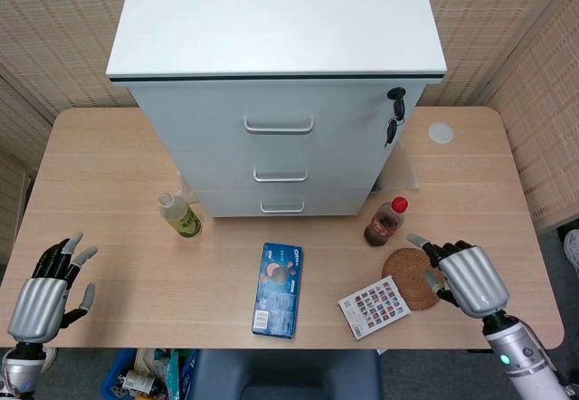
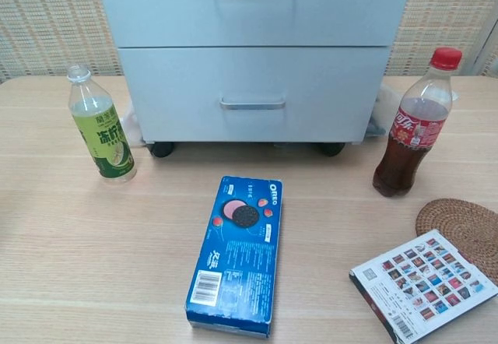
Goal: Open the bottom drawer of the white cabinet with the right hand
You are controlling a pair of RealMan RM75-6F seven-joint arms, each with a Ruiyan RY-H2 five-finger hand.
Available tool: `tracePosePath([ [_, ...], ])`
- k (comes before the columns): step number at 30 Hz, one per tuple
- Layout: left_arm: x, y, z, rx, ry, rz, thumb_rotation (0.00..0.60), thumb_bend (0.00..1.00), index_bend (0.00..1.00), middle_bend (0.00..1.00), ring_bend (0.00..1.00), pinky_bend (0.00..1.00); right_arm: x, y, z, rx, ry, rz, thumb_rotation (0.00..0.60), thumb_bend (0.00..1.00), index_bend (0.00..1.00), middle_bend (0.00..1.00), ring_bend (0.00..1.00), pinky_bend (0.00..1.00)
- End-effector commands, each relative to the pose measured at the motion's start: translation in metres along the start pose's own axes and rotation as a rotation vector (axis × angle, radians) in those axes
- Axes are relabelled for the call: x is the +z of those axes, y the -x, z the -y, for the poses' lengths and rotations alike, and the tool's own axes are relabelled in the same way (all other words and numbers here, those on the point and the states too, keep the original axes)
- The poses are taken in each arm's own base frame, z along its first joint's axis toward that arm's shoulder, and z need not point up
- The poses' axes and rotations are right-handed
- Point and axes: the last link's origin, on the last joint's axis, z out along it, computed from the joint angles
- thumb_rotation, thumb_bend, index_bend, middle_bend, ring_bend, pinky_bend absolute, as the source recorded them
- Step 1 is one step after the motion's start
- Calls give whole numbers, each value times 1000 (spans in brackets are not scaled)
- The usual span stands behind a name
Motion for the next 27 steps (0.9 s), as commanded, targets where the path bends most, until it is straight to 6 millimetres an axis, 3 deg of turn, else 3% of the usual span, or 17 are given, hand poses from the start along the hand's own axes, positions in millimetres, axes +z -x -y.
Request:
tracePosePath([
  [1, -1, 0, 0, 0, 0, 3, 600, 474, 178, 38, 53, 95, 30, -9, 20, 3, -63, 26, 600, 352, 215, 657, 713, 766],
  [9, -5, 0, 2, -2, -8, 4, 600, 474, 178, 38, 53, 95, 75, -11, 53, -43, -134, 110, 600, 352, 155, 786, 846, 881],
  [15, -7, 2, 5, -1, -12, 18, 600, 474, 178, 38, 53, 95, 112, -9, 78, -63, -163, 137, 600, 352, 152, 805, 860, 890],
  [27, -8, 6, 8, -2, -18, 30, 600, 474, 178, 38, 53, 95, 156, 8, 110, -95, -178, 197, 600, 407, 152, 806, 862, 890],
])
